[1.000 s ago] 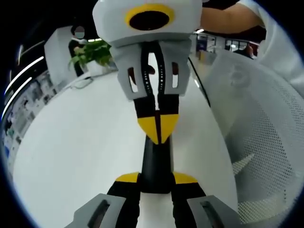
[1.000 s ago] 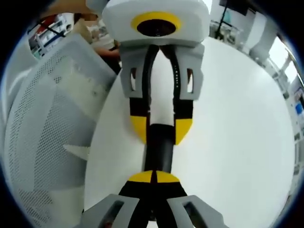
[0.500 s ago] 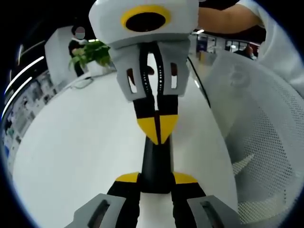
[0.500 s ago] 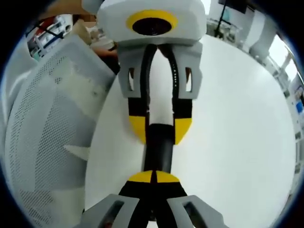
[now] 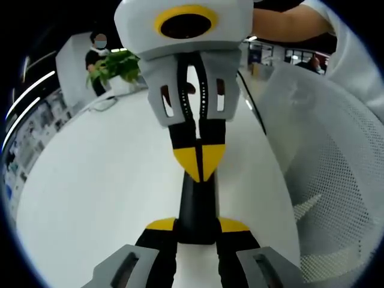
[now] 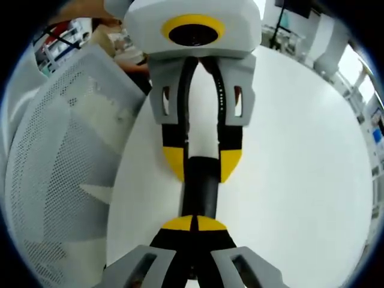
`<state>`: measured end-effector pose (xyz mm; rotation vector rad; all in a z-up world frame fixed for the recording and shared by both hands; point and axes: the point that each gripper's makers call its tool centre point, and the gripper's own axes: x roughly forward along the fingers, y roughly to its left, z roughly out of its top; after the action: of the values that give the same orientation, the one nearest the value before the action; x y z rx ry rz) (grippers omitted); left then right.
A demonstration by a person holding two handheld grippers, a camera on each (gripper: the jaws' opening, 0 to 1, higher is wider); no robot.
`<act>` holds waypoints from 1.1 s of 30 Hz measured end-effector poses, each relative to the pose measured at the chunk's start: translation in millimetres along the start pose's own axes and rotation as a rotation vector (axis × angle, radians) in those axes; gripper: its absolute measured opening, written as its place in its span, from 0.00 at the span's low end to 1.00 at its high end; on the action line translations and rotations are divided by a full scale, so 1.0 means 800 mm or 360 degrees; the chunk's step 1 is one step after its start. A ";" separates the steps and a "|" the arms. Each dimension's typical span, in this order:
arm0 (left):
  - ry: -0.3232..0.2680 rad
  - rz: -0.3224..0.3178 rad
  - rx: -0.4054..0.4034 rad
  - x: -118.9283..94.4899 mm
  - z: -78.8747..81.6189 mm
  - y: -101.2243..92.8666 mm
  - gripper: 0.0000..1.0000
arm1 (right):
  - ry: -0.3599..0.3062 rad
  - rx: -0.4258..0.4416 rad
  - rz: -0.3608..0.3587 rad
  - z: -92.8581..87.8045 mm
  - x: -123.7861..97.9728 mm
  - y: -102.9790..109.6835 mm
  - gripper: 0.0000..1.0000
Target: Press the specified remote control buttons in sequence, fully releasing each button before pressing the next.
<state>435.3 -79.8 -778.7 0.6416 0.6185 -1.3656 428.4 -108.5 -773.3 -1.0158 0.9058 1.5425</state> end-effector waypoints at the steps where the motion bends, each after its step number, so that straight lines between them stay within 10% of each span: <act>1: 0.0001 0.0000 0.0000 0.000 0.000 0.000 0.23 | -0.0001 -0.0001 -0.0001 0.000 0.000 0.000 0.00; 33: 0.0008 0.0005 0.0011 0.000 0.000 0.001 0.23 | -0.0019 -0.0137 -0.0091 0.023 -0.024 -0.007 0.00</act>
<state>436.2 -79.5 -779.0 0.6516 0.6169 -1.3644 432.9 -97.7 -748.9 -1.0834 0.8010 1.5488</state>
